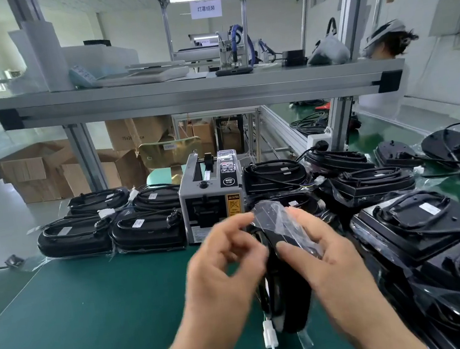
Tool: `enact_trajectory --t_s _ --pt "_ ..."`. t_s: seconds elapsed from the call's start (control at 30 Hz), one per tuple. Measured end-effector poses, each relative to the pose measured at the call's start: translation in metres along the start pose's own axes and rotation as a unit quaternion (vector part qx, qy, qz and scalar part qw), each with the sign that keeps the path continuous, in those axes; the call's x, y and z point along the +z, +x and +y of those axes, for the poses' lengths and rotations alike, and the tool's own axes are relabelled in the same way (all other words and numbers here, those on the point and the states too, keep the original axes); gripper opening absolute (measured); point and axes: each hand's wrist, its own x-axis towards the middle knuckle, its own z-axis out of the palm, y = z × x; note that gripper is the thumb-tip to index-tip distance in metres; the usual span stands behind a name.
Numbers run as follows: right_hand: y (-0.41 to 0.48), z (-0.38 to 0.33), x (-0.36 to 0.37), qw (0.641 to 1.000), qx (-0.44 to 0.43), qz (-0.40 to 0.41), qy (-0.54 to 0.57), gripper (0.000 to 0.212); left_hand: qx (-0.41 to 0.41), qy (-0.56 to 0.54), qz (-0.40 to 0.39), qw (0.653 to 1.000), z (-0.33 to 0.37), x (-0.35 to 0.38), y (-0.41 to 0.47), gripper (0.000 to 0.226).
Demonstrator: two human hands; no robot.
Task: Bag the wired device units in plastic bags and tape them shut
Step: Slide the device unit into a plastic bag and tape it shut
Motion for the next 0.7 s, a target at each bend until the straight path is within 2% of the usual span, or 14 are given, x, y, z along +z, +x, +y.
enact_trajectory --t_s 0.07,0.17,0.23,0.4,0.53,0.57,0.7 --pt "-0.003 -0.001 -0.002 1.000 0.016 -0.003 0.012 0.047 -0.008 0.066 0.031 0.997 -0.010 -0.014 0.021 0.042" --pt "-0.007 -0.002 -0.004 0.998 0.043 -0.001 0.042 0.050 0.011 0.170 -0.066 0.983 -0.018 -0.025 0.047 0.052" --pt "-0.006 -0.004 -0.005 0.998 0.043 -0.005 0.043 0.050 0.031 0.184 -0.135 0.973 -0.021 -0.024 0.058 0.048" --pt "-0.003 0.002 -0.009 0.999 0.028 -0.031 0.009 0.051 0.033 0.089 -0.217 0.972 -0.016 -0.023 0.086 0.006" --pt "-0.002 0.001 -0.006 0.998 0.017 -0.062 -0.015 0.056 -0.015 0.008 -0.299 0.954 -0.004 -0.013 0.100 0.009" --pt "-0.002 0.001 -0.005 0.998 0.012 -0.063 -0.016 0.056 -0.028 -0.013 -0.299 0.954 -0.002 -0.010 0.105 0.009" --pt "-0.006 0.002 -0.005 0.997 0.004 -0.083 -0.003 0.058 -0.073 -0.109 -0.219 0.967 -0.003 -0.012 0.121 0.015"
